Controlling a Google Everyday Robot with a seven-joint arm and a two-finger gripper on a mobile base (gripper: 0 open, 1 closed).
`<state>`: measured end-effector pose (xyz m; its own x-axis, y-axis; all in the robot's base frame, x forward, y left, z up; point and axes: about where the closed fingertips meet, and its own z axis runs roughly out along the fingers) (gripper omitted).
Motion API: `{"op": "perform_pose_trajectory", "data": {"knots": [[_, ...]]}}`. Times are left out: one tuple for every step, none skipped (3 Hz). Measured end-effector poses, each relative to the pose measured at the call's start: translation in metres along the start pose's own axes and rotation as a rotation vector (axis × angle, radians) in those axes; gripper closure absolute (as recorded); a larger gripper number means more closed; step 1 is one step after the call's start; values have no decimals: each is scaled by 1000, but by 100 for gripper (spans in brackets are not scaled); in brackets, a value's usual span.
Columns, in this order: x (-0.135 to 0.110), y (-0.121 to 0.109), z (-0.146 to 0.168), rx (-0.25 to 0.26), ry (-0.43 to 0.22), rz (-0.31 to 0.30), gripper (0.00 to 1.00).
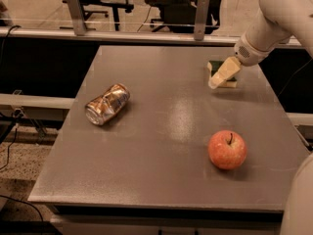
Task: Move sponge near apple
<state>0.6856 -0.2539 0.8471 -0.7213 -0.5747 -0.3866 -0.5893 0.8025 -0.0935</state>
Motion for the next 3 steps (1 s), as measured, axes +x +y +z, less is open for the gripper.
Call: {"op": "perform_pose_trajectory", "data": {"knots": [[-1,3,4,-11,10,-8,26],[1,3,1,-13,16,-27,49],[3,1,-11,-16,7,-48,72]]}}
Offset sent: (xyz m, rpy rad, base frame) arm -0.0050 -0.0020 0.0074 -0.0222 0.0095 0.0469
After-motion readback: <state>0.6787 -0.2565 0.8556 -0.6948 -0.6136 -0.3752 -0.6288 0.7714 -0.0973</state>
